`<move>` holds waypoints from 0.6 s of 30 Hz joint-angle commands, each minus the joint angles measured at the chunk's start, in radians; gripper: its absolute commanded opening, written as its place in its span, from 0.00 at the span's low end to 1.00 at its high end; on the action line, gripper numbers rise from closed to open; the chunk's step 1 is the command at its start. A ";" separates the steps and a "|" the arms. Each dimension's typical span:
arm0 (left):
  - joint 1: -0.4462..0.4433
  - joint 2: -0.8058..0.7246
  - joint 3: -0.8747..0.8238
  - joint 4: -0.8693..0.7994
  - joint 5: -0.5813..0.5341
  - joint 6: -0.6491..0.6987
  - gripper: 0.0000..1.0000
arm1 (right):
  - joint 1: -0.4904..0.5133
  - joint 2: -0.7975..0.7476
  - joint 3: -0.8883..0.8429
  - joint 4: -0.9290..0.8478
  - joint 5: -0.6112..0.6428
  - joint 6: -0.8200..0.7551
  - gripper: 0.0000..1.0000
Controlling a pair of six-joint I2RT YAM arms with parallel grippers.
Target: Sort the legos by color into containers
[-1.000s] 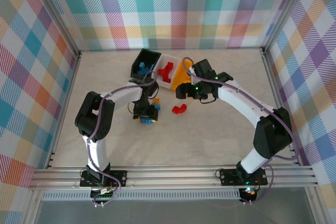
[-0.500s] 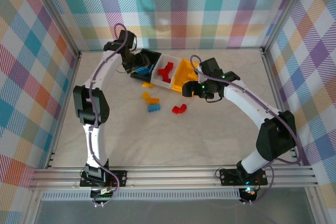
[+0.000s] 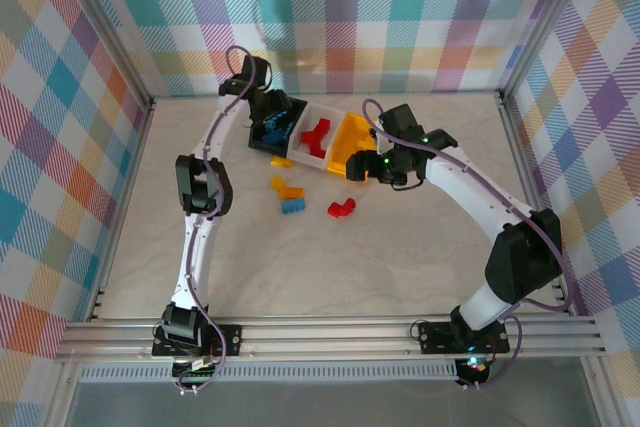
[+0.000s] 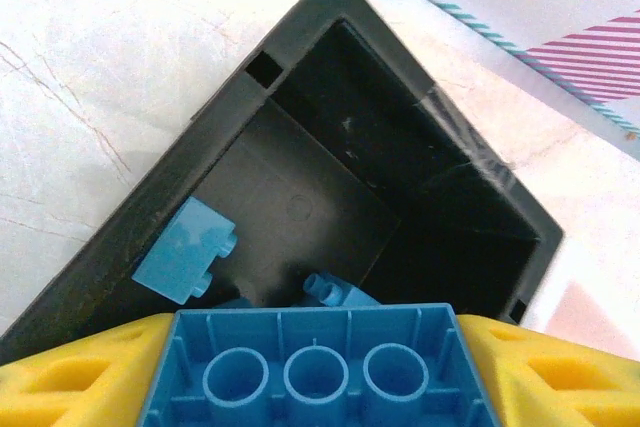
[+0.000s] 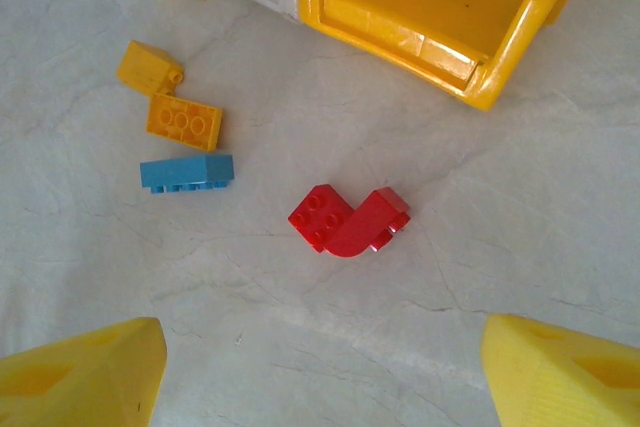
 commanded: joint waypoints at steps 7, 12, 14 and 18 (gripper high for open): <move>-0.010 -0.019 0.042 0.040 0.030 -0.015 0.93 | 0.000 0.029 0.025 -0.011 -0.038 -0.007 0.83; -0.043 -0.087 0.034 -0.063 0.037 0.044 0.96 | -0.001 0.039 0.030 -0.005 -0.039 -0.034 0.84; -0.083 -0.153 -0.009 -0.146 0.008 0.106 0.97 | -0.005 0.034 0.028 -0.007 -0.034 -0.050 0.84; -0.158 -0.373 -0.301 -0.217 -0.066 0.169 0.98 | -0.049 -0.010 -0.033 0.016 -0.053 -0.031 0.85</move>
